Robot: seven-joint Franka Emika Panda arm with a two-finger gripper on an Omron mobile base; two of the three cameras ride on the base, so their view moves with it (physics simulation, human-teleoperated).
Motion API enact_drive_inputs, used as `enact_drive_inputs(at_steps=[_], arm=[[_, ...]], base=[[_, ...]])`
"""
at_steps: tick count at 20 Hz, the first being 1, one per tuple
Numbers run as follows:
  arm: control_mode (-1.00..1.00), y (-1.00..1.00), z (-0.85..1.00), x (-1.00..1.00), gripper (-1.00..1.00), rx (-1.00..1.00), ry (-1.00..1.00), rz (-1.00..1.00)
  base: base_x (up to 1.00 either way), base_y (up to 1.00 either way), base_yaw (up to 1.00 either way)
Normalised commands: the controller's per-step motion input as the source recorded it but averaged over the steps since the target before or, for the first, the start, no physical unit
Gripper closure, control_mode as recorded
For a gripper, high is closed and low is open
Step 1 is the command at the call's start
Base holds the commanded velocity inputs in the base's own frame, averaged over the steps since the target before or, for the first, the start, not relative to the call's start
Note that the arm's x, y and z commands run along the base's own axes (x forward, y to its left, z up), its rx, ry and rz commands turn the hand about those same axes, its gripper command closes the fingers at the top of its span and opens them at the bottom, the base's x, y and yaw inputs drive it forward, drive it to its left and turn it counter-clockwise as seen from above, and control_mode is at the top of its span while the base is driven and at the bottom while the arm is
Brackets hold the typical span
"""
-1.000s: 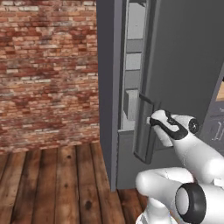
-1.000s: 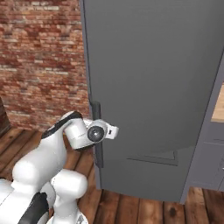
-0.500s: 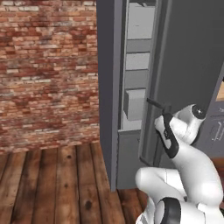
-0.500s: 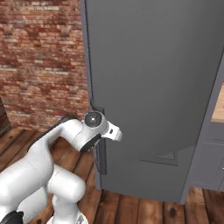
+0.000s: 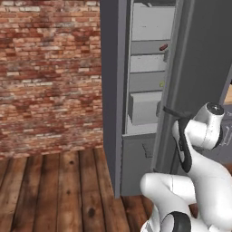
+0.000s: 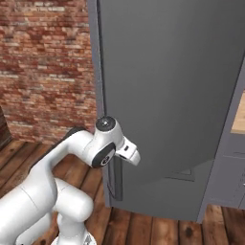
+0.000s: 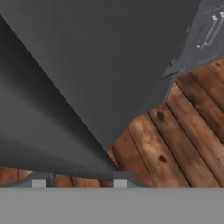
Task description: Retrieve the sausage and cheese from the fridge and place them on the cutting board on the counter.
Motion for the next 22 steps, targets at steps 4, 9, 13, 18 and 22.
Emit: enact_drive_inputs(at_steps=[4,9,13,18,22], arm=[[-1.00,-0.44,0.00,-0.47,1.00,0.00,0.08,-0.16],[-1.00,-0.45,0.00,-0.51,1.00,0.00,0.01,-0.18],[-1.00,-0.07,0.02,-0.35,-1.00,0.00,-0.06,-0.07],[-1.00,0.10,0.05,-0.55,-1.00,0.00,-0.24,0.04],[-1.00,0.19,0.11,-0.59,-1.00,0.00,-0.15,0.05]], base=[[0.00,0.00,0.00],[0.00,0.00,0.00],[0.00,0.00,0.00],[0.00,0.00,0.00],[0.00,0.00,0.00]])
